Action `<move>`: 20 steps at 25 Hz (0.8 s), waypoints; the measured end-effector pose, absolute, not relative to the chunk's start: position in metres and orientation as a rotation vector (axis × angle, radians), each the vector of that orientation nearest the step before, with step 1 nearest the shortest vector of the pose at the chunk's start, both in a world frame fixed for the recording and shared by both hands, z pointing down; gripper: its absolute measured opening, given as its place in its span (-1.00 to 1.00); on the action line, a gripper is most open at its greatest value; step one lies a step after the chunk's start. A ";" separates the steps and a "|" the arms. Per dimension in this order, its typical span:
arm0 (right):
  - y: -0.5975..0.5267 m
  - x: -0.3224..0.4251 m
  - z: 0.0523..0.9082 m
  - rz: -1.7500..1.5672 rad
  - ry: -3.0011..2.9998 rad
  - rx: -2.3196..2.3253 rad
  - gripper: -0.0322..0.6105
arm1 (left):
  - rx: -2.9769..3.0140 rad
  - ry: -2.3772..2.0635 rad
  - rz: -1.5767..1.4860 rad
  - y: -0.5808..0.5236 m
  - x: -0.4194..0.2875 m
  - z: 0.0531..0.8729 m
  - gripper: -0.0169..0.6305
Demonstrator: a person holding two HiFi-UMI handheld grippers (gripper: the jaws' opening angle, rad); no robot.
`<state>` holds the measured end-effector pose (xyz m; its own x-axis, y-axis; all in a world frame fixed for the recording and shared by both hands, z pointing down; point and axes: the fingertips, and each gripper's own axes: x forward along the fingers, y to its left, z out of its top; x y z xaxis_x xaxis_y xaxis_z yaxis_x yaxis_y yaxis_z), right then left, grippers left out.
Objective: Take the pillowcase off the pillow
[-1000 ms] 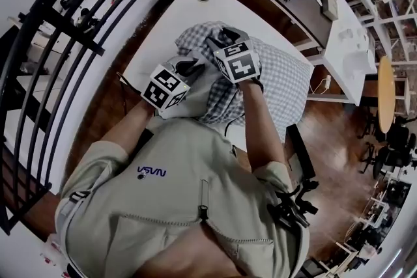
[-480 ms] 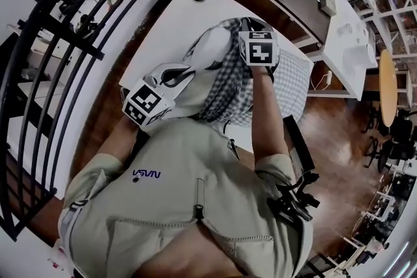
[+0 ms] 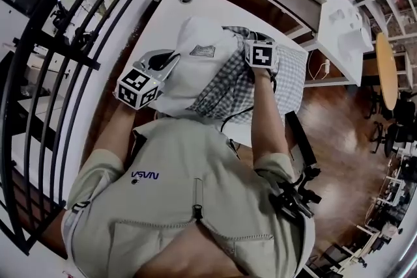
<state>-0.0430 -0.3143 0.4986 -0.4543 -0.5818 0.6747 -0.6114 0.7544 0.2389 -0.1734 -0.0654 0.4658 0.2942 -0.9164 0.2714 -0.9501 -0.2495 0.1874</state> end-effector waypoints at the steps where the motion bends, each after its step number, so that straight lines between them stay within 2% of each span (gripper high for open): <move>1: -0.313 -0.048 0.494 0.006 -2.189 0.872 -0.86 | 2.259 -1.706 0.205 -0.071 -0.173 0.471 -0.84; 4: -0.304 -0.061 0.468 -0.053 -2.306 0.834 -0.58 | 2.251 -1.756 0.267 -0.078 -0.181 0.477 -0.68; 6: -0.284 -0.063 0.447 -0.050 -2.389 0.837 -0.50 | 2.236 -1.794 0.261 -0.071 -0.189 0.474 -0.57; 9: -0.238 -0.051 0.423 -0.032 -2.488 0.889 -0.50 | 2.245 -1.832 0.269 -0.048 -0.188 0.469 -0.46; 15: -0.153 -0.014 0.423 0.027 -2.530 0.981 -0.50 | 2.298 -1.767 0.207 -0.013 -0.156 0.465 -0.45; 20: -0.089 0.005 0.450 0.111 -2.482 0.958 -0.50 | 2.406 -1.596 0.374 0.002 -0.120 0.487 -0.36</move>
